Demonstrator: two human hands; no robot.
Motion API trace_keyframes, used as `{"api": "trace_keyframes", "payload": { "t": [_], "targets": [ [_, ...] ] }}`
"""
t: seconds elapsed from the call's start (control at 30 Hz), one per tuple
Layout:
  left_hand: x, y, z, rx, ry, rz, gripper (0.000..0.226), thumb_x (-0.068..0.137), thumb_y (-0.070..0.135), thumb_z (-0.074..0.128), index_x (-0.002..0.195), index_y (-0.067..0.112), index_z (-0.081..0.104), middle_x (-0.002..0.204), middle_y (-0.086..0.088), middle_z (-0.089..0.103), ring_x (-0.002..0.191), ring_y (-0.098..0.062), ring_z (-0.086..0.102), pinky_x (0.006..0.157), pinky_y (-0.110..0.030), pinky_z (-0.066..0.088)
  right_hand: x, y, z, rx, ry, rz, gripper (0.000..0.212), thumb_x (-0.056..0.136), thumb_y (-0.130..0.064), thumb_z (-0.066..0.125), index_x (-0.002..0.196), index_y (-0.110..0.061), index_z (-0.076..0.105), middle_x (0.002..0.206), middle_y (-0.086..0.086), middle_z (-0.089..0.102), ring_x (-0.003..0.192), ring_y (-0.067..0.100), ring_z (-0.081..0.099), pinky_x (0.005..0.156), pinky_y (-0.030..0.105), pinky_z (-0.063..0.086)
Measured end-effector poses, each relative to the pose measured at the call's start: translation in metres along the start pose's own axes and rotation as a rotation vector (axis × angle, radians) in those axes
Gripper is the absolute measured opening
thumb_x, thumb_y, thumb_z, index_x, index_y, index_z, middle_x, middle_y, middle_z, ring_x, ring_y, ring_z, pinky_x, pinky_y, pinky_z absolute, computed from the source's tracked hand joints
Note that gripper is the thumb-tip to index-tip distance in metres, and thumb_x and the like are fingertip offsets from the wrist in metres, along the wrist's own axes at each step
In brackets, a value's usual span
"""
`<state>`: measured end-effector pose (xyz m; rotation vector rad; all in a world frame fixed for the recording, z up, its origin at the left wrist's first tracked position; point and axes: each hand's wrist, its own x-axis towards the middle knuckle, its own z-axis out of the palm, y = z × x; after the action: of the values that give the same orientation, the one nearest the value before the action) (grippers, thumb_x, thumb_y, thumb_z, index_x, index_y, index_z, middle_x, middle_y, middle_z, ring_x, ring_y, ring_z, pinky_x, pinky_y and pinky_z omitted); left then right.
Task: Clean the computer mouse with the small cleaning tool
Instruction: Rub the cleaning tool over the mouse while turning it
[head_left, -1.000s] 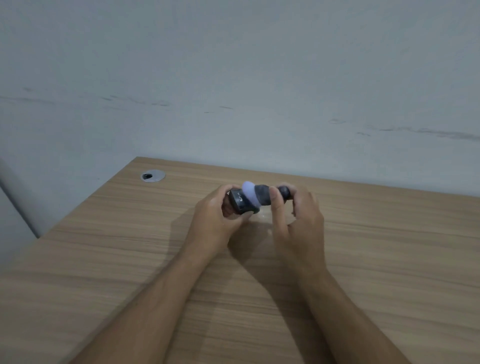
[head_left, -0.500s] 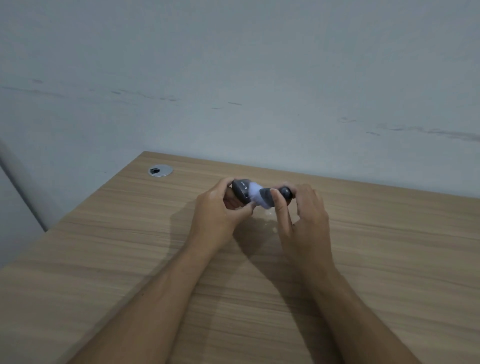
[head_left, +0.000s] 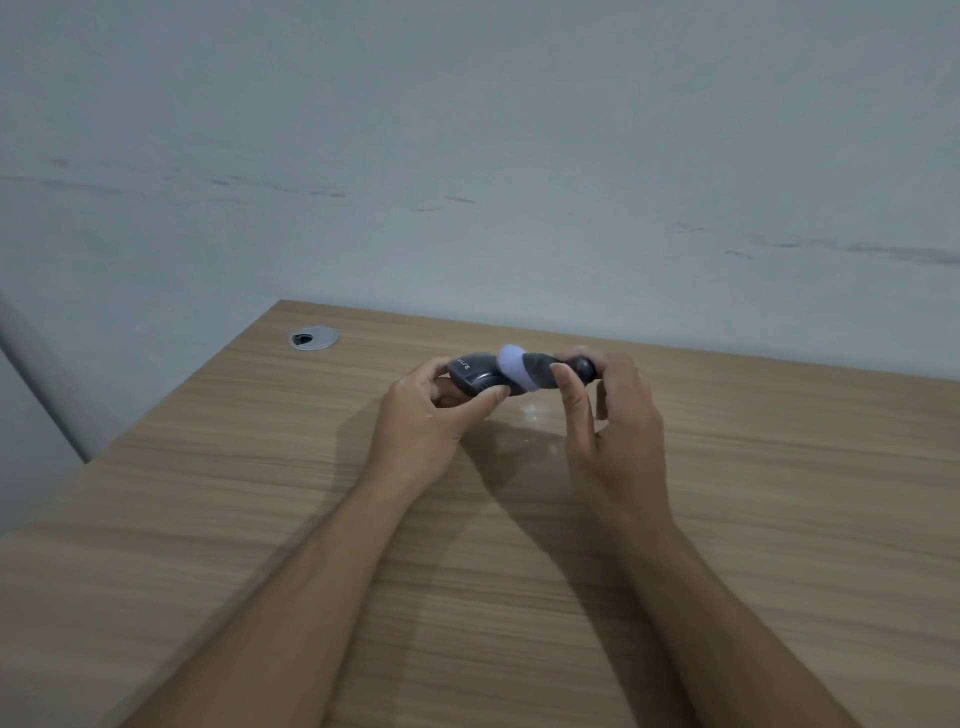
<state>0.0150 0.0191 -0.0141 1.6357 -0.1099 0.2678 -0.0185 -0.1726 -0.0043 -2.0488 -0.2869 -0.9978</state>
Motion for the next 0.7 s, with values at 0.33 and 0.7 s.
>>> {"api": "trace_keyframes", "payload": {
  "t": [0.33,0.7],
  "targets": [
    [0.000,-0.005,-0.001,-0.144,-0.022,-0.063,0.030,0.090,0.021,0.092,0.118,0.019,0.082,0.105,-0.003,0.089,0.106,-0.023,0.084,0.105,-0.047,0.062,0.000,0.006,-0.002,0.006,0.051,0.111,0.018,0.109,-0.033,0.064,0.116,-0.020,0.073,0.104,-0.009,0.070,0.089,0.010,0.058,0.084,0.025,0.047],
    [-0.003,-0.004,-0.006,-0.059,-0.058,-0.035,0.028,0.092,0.019,0.090,0.118,0.021,0.080,0.102,0.002,0.089,0.091,-0.007,0.082,0.082,-0.017,0.059,-0.001,0.013,0.001,0.012,0.048,0.235,0.019,0.109,-0.037,0.062,0.111,-0.021,0.073,0.101,-0.010,0.069,0.091,0.013,0.059,0.087,0.035,0.050]
  ]
}}
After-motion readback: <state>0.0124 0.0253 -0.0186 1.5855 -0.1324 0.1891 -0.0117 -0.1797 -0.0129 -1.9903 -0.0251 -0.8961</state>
